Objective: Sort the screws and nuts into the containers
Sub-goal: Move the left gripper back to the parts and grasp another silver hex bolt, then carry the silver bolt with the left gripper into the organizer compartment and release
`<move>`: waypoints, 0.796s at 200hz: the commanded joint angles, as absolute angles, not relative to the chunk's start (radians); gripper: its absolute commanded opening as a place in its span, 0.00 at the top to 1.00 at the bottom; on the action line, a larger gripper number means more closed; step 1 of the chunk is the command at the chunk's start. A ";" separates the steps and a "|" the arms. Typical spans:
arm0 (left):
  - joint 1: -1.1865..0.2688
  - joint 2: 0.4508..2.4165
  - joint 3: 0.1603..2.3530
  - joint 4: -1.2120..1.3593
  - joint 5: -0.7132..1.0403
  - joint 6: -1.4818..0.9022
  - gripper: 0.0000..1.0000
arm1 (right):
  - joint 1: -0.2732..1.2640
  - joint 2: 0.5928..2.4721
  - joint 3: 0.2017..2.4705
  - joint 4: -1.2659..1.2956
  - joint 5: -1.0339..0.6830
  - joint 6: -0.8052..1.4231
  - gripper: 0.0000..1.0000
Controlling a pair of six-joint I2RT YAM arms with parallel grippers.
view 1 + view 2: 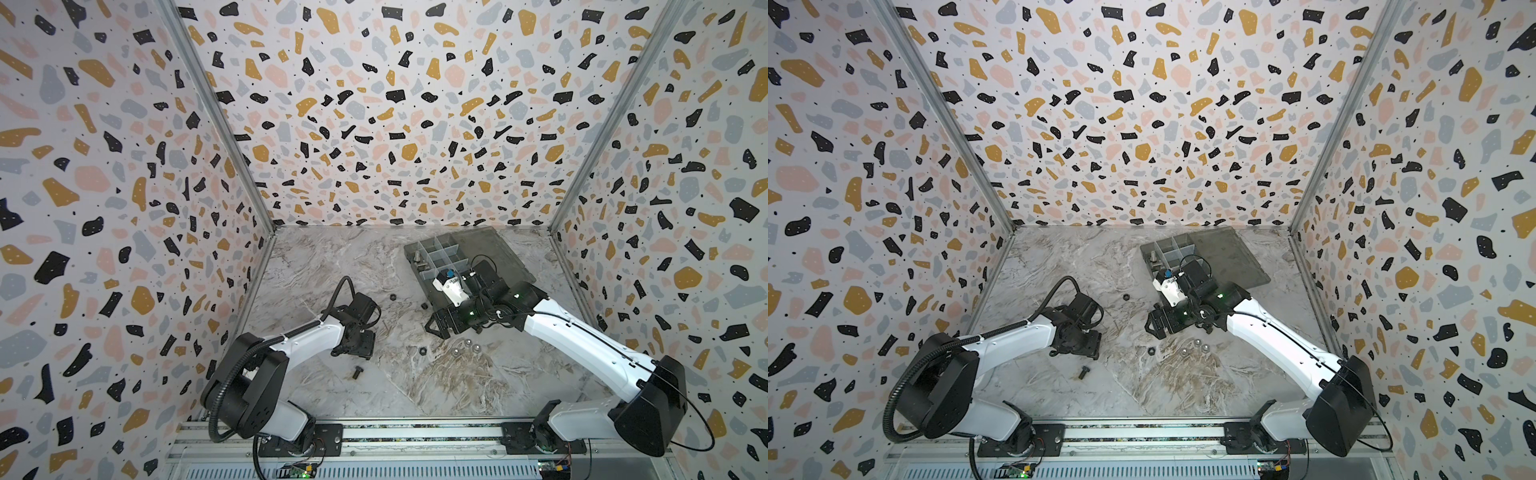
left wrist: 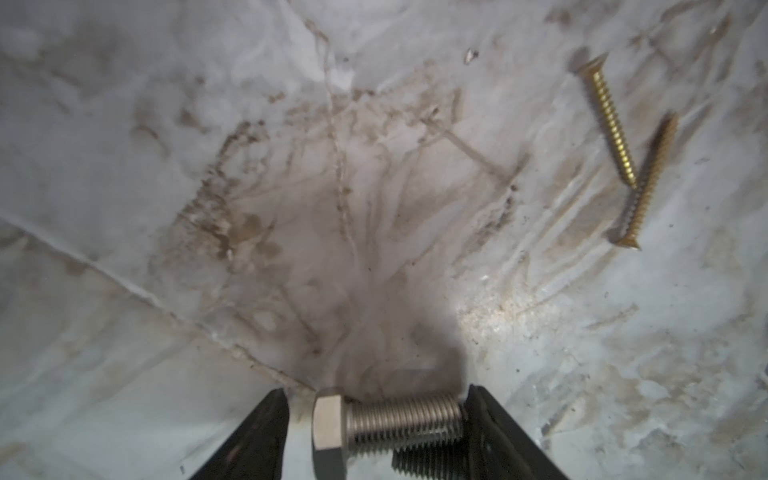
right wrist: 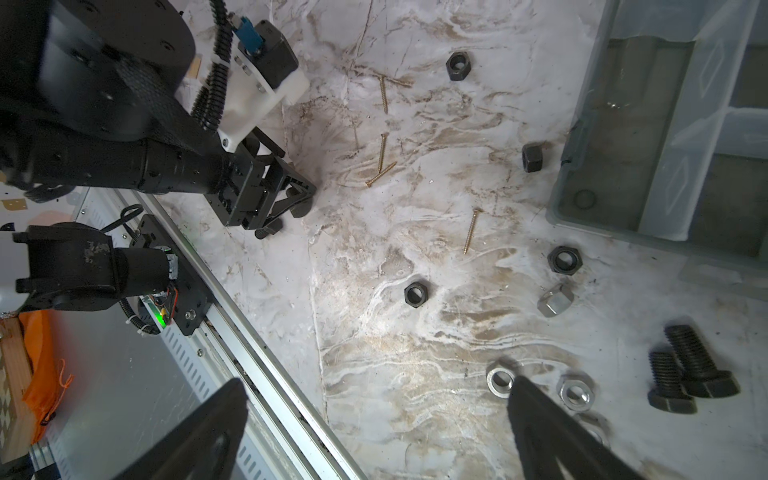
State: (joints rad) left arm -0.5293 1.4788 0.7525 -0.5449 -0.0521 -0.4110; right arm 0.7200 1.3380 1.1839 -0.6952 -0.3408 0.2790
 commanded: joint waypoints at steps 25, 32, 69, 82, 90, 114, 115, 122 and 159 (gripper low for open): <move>-0.543 1.481 0.758 -0.579 -0.069 -0.408 0.33 | 0.724 1.313 1.176 -0.704 -0.325 0.286 0.01; -0.543 1.480 0.758 -0.578 -0.071 -0.409 0.33 | 0.724 1.314 1.176 -0.702 -0.324 0.285 0.01; -0.543 1.496 0.761 -0.571 -0.078 -0.413 0.42 | 0.724 1.321 1.170 -0.696 -0.331 0.280 0.01; -0.543 1.505 0.762 -0.569 -0.075 -0.416 0.50 | 0.724 1.320 1.170 -0.700 -0.329 0.276 0.01; -0.543 1.507 0.765 -0.569 -0.071 -0.416 0.57 | 0.724 1.319 1.171 -0.702 -0.328 0.273 0.01; -0.543 1.509 0.785 -0.580 -0.070 -0.416 0.69 | 0.724 1.317 1.173 -0.706 -0.324 0.267 0.01; -0.543 1.509 0.786 -0.582 -0.069 -0.416 0.69 | 0.724 1.317 1.174 -0.707 -0.324 0.266 0.01; -0.543 1.511 0.798 -0.587 -0.072 -0.415 0.71 | 0.724 1.318 1.176 -0.708 -0.323 0.264 0.01; -0.543 1.537 0.912 -0.640 -0.087 -0.397 0.72 | 0.720 1.320 1.198 -0.713 -0.302 0.255 0.01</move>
